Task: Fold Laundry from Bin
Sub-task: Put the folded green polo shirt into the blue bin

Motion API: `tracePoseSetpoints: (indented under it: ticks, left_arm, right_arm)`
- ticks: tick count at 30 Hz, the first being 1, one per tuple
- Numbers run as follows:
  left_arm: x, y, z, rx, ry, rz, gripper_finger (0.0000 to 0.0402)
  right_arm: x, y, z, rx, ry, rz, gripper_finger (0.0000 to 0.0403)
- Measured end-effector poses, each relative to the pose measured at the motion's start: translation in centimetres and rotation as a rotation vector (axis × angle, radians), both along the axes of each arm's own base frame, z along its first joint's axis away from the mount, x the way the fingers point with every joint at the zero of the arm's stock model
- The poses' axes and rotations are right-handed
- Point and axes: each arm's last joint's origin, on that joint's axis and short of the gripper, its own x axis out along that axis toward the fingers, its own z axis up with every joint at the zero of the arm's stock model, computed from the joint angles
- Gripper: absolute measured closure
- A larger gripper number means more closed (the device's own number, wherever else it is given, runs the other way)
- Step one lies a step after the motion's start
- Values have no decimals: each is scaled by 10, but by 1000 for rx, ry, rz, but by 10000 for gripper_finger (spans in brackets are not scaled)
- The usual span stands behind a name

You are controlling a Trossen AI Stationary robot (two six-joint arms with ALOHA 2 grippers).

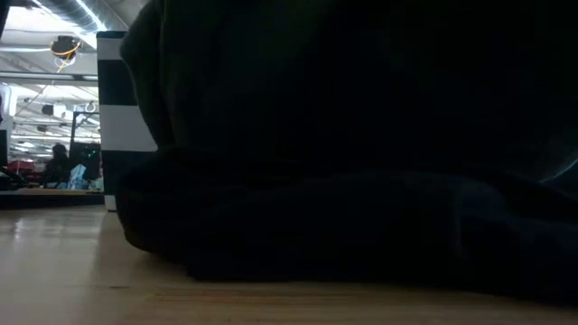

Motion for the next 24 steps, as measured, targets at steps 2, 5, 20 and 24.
tracePoseSetpoints:
  ticks: [2,5,20,24]
  left_arm:
    - [0,0,0,0,0,0,399]
    - [0,0,0,0,0,0,399]
    - [0,0,0,11,-7,-24,399]
    - [0,-1,0,0,-4,-37,399]
  right_arm:
    - [3,1,1,16,-37,-20,90]
    - [7,3,4,45,-107,-63,90]
    - [59,-15,6,40,-44,-26,96]
    - [71,-19,8,-26,26,46,153]
